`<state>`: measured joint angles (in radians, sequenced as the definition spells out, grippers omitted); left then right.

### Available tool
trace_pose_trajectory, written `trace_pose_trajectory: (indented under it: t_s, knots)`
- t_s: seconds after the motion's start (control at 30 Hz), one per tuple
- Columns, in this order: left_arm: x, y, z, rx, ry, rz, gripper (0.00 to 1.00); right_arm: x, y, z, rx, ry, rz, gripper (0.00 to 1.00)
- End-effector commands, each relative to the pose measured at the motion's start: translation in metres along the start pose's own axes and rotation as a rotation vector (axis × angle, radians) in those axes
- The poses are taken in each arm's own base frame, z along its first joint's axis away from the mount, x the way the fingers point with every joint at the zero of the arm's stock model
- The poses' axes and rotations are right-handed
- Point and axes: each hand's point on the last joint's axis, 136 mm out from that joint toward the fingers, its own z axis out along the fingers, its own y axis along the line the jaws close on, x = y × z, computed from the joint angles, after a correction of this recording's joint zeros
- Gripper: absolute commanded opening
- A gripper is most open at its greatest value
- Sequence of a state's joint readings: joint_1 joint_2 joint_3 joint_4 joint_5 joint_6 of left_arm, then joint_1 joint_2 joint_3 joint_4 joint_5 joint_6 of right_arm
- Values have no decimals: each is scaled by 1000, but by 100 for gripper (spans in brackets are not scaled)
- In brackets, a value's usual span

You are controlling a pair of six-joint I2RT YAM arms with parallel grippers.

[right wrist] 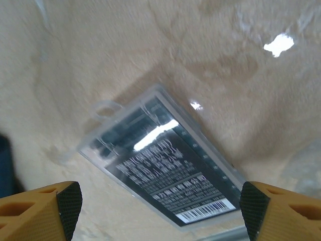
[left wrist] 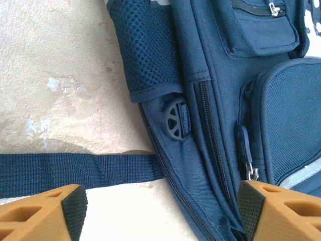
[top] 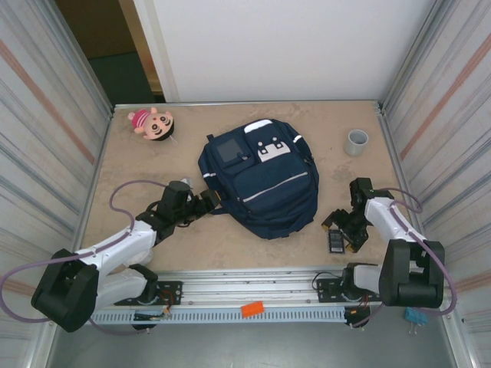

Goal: Pack books, pencil case, and school supplies into a backpack

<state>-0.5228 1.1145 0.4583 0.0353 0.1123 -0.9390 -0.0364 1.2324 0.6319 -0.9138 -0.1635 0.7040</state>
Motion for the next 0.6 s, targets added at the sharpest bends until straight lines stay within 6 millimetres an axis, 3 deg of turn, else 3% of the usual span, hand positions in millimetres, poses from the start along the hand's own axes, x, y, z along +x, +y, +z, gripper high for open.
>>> trace_pose_trajectory:
  t_s: [0.0, 0.57]
  knots:
    - [-1, 1, -2, 10, -7, 22, 81, 6, -10, 2, 103, 24, -1, 83]
    - [0, 0, 4, 6, 11, 26, 80, 0, -6, 8, 299, 48, -114, 74]
